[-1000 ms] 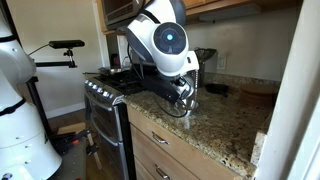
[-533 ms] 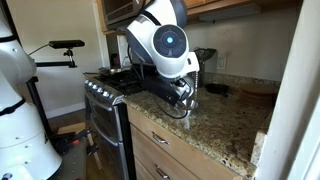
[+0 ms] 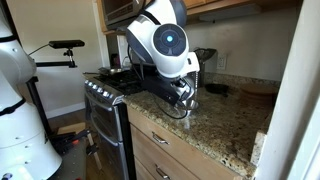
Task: Pour the contents from the left bowl into the right bowl
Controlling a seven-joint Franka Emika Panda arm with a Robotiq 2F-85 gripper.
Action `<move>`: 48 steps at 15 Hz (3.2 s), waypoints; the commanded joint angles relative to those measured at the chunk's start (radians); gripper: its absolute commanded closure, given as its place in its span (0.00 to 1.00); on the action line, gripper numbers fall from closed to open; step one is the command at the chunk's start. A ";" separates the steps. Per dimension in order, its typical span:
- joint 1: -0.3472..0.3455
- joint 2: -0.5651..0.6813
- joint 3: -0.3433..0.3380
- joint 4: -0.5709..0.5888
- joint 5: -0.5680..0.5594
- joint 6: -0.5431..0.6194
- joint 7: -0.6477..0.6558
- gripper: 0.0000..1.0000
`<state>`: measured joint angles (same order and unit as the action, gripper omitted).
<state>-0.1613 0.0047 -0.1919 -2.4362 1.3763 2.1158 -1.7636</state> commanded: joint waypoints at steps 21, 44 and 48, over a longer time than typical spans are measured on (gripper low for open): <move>0.127 0.111 0.175 0.278 -1.155 0.181 1.368 0.91; 0.243 0.318 0.225 0.631 -1.501 -0.174 1.756 0.91; 0.264 0.334 0.230 0.670 -1.534 -0.203 1.769 0.91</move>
<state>0.0829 0.3241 0.0371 -1.8126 -0.1167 1.9657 -0.0370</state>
